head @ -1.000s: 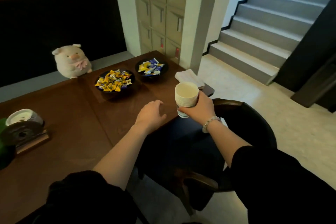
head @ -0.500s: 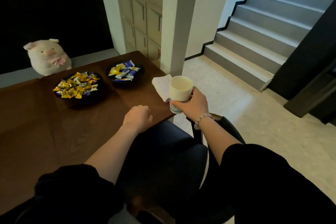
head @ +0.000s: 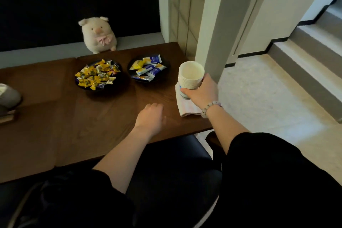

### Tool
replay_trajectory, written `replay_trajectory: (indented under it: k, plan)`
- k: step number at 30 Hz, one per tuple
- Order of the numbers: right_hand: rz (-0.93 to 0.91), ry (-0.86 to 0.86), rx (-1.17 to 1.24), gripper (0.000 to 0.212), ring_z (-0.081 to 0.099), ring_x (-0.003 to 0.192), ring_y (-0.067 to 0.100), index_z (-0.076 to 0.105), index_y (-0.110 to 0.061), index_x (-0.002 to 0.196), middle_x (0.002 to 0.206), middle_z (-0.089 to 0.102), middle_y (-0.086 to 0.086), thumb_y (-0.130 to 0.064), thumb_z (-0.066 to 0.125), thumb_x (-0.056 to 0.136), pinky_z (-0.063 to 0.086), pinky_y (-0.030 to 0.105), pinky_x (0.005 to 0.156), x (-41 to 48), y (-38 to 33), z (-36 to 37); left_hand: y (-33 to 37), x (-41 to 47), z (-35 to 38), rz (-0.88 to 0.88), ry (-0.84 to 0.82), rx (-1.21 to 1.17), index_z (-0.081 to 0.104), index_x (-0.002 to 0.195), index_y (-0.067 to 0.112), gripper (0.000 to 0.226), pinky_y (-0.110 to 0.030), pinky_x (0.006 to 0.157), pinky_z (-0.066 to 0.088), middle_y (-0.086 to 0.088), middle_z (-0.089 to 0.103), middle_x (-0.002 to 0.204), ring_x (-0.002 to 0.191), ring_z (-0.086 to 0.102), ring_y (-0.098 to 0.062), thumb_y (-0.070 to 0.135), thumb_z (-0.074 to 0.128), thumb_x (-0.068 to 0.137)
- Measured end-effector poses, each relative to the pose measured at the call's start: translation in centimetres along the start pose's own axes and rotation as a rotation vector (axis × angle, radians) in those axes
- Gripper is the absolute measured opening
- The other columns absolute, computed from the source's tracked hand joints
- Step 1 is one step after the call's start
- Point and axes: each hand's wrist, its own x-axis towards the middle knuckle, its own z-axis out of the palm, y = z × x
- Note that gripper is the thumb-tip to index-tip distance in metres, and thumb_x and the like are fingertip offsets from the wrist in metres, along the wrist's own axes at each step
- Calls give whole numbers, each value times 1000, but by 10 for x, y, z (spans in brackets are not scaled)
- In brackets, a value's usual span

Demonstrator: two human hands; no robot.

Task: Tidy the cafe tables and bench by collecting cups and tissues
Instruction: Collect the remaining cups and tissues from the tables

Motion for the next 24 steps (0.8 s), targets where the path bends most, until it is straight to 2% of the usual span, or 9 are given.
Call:
replay_trajectory:
  k: [5, 13, 24]
  plan:
    - [12, -115, -4, 72, 54, 116, 19, 46, -17, 127, 123, 58, 0, -31, 82, 66, 46, 32, 91, 28, 0, 54, -29, 20, -2, -99, -26, -11, 44, 132, 12, 45, -36, 100, 41, -5, 49, 131, 125, 42, -24, 25, 55, 91]
    - [87, -230, -98, 74, 50, 121, 23, 43, -14, 131, 129, 54, 6, -27, 81, 69, 43, 33, 95, 66, 21, 130, -70, 33, 16, -150, -27, -1, 47, 127, 11, 35, -37, 94, 44, -7, 51, 126, 118, 45, -24, 24, 44, 95]
    - [91, -185, -2, 78, 53, 116, 21, 40, -15, 133, 126, 55, 4, -28, 81, 67, 46, 34, 94, 80, 30, 168, -102, 17, 39, -219, -66, 0, 47, 128, 11, 36, -36, 96, 43, -7, 51, 127, 119, 46, -24, 24, 45, 95]
